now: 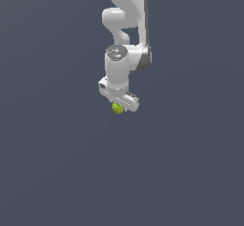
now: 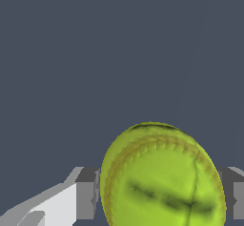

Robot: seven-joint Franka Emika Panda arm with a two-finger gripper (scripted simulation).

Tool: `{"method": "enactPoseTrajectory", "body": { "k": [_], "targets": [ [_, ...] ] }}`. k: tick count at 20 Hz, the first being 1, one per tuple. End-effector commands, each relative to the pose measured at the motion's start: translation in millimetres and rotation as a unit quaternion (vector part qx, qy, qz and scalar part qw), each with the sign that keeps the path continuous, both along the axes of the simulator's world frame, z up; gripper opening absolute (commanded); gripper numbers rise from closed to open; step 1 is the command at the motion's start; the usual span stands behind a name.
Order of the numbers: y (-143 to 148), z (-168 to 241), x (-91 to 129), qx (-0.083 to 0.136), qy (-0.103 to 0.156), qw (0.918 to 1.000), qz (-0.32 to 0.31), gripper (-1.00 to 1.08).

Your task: Pick up the object and move it to a goal position.

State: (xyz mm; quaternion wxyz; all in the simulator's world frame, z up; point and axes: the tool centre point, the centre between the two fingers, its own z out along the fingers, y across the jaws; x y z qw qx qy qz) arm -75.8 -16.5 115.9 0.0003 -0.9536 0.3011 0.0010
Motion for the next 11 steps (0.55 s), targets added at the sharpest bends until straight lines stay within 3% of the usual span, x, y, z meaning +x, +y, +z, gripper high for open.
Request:
{"method": "enactPoseTrajectory", "body": {
  "k": [1, 11],
  "targets": [
    [2.8, 6.9, -10.2, 0.000, -0.001, 1.0000, 0.000, -1.00],
    [7.6, 18.3, -27.4, 0.000, -0.001, 1.0000, 0.000, -1.00]
  ]
}}
